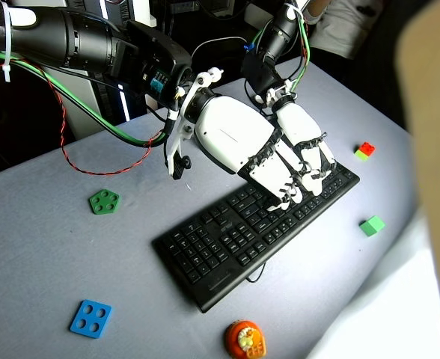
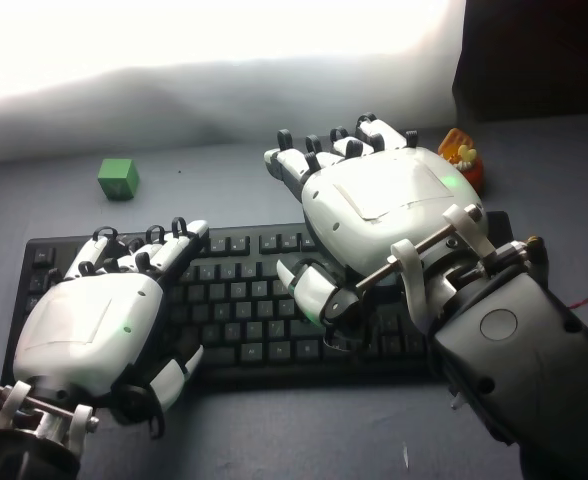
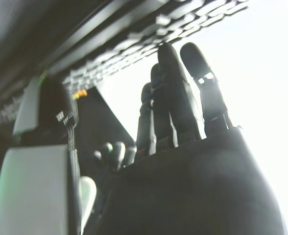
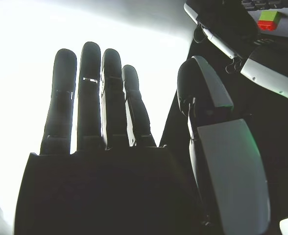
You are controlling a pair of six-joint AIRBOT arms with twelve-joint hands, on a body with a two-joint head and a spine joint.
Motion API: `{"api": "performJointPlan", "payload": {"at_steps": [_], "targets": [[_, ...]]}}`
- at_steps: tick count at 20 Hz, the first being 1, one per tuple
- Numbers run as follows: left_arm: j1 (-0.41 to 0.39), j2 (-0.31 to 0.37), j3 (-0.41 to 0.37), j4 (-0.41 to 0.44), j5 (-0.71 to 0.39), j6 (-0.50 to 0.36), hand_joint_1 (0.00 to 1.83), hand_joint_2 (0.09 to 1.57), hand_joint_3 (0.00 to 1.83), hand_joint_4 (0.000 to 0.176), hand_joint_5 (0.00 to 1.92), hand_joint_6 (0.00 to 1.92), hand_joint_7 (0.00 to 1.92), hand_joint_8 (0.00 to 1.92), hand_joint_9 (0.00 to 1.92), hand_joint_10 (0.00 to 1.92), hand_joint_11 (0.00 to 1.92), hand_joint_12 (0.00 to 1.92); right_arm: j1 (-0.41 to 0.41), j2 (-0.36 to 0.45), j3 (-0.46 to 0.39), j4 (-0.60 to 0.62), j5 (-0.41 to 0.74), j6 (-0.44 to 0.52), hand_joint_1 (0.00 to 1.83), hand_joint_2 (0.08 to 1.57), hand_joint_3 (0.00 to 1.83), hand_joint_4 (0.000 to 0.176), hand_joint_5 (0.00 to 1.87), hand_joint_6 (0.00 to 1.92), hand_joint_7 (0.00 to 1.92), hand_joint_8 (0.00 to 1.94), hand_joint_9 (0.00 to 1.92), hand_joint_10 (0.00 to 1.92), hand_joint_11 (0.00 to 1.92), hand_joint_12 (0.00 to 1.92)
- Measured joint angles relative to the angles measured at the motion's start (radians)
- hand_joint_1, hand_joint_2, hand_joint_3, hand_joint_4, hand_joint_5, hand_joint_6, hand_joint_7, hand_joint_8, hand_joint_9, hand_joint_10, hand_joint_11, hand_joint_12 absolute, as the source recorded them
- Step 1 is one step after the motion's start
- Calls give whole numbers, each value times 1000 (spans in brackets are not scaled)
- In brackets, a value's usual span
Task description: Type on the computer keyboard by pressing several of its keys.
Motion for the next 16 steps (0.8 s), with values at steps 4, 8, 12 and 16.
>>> {"api": "performJointPlan", "payload": {"at_steps": [4,8,12,16], "targets": [[0,0,0,-15,-3,7,346,1321,31,0,245,11,399,16,557,31,40,1267,0,0,-2,-1,0,0,651,1289,1,0,201,180,413,10,247,753,0,1555],[2,20,-1,-18,28,3,0,1358,5,0,268,10,436,13,575,29,52,1279,0,0,-7,-1,-1,0,635,1299,2,0,187,176,400,6,233,746,0,1556],[2,78,-18,-26,70,3,0,1358,3,0,263,6,439,10,571,25,53,1287,0,0,-11,-1,2,0,612,1296,0,0,177,175,396,2,220,779,0,1564],[-11,126,-37,-27,118,3,0,1359,2,0,276,8,461,14,599,35,69,1299,0,0,-14,-1,5,-1,351,1319,2,0,289,326,583,54,327,943,0,1627]]}}
